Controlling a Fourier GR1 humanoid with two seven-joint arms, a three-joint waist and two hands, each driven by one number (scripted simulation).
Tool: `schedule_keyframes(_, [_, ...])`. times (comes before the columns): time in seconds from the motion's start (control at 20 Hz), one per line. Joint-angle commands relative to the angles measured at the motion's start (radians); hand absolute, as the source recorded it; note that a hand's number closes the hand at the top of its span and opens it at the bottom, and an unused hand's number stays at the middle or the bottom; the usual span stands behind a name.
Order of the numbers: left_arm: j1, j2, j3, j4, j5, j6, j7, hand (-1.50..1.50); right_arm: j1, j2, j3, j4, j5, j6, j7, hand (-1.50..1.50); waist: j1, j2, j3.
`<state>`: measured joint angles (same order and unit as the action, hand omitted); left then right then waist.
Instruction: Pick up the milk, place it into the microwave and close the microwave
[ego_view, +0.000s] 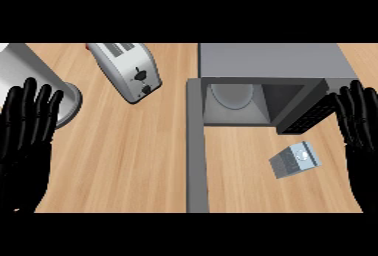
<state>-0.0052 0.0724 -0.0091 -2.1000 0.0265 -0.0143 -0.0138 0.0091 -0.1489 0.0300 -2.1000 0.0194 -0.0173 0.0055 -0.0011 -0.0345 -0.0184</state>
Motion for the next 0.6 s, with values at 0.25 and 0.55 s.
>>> schedule_keyframes(0.25, [-0.137, 0.159, 0.236, 0.163, 0.155, -0.1, 0.012, -1.5, 0.009, 0.075, 0.012, 0.026, 0.159, -0.135, 0.02, -1.5, -0.002, 0.037, 0.018])
schedule_keyframes(0.55, [0.071, 0.057, 0.161, 0.1, 0.194, -0.101, 0.061, -1.5, 0.122, 0.147, 0.165, -0.014, -0.027, -0.111, -0.014, -1.5, 0.004, 0.033, 0.018])
